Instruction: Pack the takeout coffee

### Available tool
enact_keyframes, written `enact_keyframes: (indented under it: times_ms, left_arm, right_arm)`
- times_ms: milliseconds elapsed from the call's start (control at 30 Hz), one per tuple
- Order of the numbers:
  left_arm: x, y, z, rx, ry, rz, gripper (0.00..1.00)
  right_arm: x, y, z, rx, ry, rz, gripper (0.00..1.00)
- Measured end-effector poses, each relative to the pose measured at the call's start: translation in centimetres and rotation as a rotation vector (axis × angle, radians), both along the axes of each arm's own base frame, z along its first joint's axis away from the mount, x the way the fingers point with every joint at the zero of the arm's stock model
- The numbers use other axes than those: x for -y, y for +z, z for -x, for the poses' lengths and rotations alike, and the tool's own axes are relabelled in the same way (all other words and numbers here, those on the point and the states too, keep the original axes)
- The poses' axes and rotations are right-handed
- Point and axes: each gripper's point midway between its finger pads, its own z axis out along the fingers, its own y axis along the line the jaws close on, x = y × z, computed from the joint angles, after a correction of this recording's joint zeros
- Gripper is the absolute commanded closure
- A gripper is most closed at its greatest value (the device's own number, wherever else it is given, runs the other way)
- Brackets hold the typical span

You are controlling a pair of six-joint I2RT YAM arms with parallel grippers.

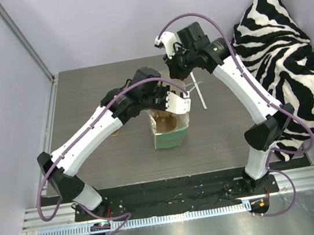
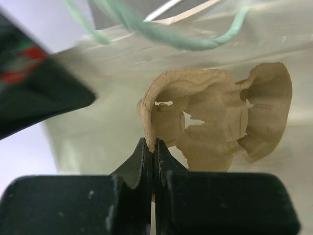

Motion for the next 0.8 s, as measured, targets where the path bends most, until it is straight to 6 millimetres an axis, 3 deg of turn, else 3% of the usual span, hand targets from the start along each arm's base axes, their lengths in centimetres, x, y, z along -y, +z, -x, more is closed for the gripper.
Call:
enact_keyframes:
  times_ms: [133,433,800]
  left_arm:
    - [0.2,-2.7,-0.1,-0.044,0.000,-0.051,1.00]
    - [0.7,-4.3,0.4,-0.106,-0.006,-0.053,0.99]
    - [0.5,-9.0,0.0,-0.185,0.046,-0.127,0.98]
  right_arm:
    - [-0.1,0.4,0.5,0.013,0.018,-0.012,0.99]
    - [-0.6,0.4,0.5,0.017,0.037,-0.032,0.99]
    - [-0.8,0.0,1.8,-0.008,0.073,-0.050,0.99]
